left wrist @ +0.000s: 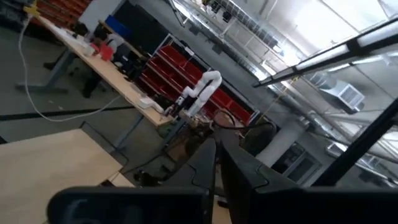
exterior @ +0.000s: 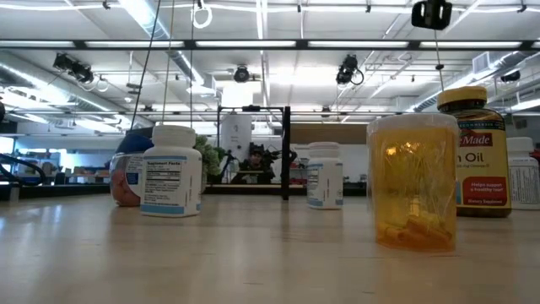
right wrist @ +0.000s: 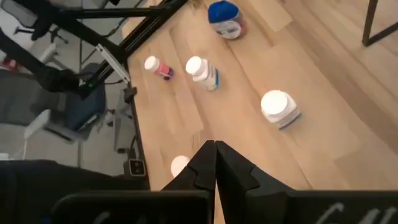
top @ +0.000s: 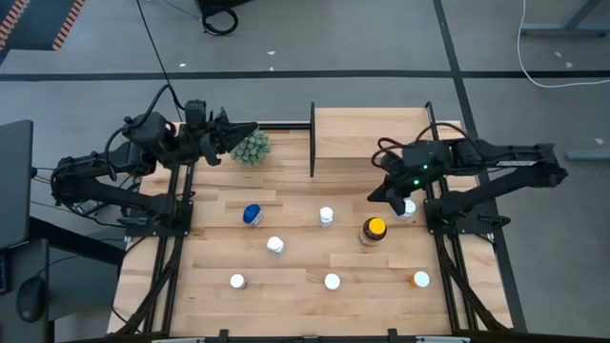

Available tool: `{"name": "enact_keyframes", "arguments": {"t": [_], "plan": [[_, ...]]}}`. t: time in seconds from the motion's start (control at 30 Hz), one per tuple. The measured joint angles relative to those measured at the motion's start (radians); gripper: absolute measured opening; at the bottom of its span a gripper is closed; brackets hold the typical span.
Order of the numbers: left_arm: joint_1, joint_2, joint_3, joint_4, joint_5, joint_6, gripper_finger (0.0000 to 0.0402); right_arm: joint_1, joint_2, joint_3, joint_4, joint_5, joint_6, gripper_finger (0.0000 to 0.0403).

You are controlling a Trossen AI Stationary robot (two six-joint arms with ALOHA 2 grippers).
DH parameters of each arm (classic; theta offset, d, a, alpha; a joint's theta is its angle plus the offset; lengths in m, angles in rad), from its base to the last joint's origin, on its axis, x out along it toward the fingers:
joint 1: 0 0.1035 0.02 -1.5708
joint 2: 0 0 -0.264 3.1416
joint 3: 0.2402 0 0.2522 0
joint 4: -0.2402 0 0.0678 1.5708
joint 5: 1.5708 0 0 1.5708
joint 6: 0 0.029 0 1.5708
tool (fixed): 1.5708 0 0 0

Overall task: Pick and place medicine bottles onto shelf by color
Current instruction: Put the yellow medicine bottle on the shelf

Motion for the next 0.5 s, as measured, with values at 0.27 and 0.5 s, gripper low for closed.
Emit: {"name": "enact_keyframes", "arguments": {"t": [0.27,0.5], "plan": [[0.000,0.000,0.000,-0.046,0.080,0.101,0.0096,0.071,0.054,0.005,0.023,0.003,0.148,0.0013],[0.000,0.000,-0.001,-0.038,0.079,0.210,0.0163,0.072,0.068,0.005,0.017,-0.004,0.250,0.0013]]}}
